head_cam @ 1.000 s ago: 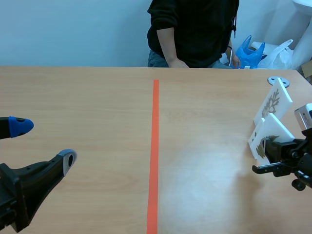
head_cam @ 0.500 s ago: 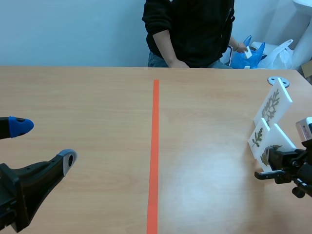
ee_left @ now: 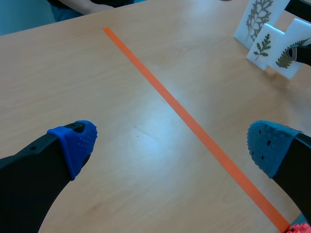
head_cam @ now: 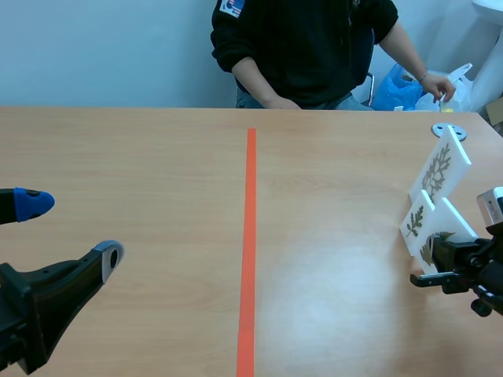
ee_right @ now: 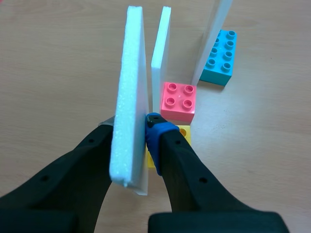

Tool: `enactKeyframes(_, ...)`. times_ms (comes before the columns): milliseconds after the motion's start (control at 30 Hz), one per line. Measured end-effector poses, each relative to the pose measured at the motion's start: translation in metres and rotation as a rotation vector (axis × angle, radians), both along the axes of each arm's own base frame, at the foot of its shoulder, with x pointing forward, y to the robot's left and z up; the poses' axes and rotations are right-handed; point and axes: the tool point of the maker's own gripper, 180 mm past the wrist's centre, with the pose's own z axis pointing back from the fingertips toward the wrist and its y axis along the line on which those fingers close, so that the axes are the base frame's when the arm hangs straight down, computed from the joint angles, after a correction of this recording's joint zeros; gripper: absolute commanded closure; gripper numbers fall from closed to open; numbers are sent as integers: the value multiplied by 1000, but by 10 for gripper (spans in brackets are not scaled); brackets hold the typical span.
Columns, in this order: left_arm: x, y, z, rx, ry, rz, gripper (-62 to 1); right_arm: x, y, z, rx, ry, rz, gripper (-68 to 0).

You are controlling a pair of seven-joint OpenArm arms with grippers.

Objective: Sort the leaf by its shape. The table is split by an orange tape line. A compound leaf with several leaflets goes to the left side, a simple leaf with one blade goes to the right side. Return to the home posture when a red brick is placed on the table.

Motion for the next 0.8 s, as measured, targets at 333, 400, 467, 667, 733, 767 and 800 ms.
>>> enactKeyframes(333, 0, 0, 0, 0, 0, 0, -623, -1, 0, -1, 0, 5, 0, -70)
enactKeyframes(400, 0, 0, 0, 0, 0, 0, -623, -1, 0, -1, 0, 5, 0, -116)
enactKeyframes(467, 0, 0, 0, 0, 0, 0, -623, -1, 0, -2, -1, 10, 0, -158)
enactKeyframes(667, 0, 0, 0, 0, 0, 0, -623, -1, 0, -2, -1, 11, 0, -231)
enactKeyframes(733, 0, 0, 0, 0, 0, 0, -623, -1, 0, -2, 0, 11, 1, -256)
enactKeyframes(767, 0, 0, 0, 0, 0, 0, -623, -1, 2, -1, 6, 10, 12, -263)
enactKeyframes(800, 0, 0, 0, 0, 0, 0, -623, -1, 4, -1, 10, 9, 21, -264)
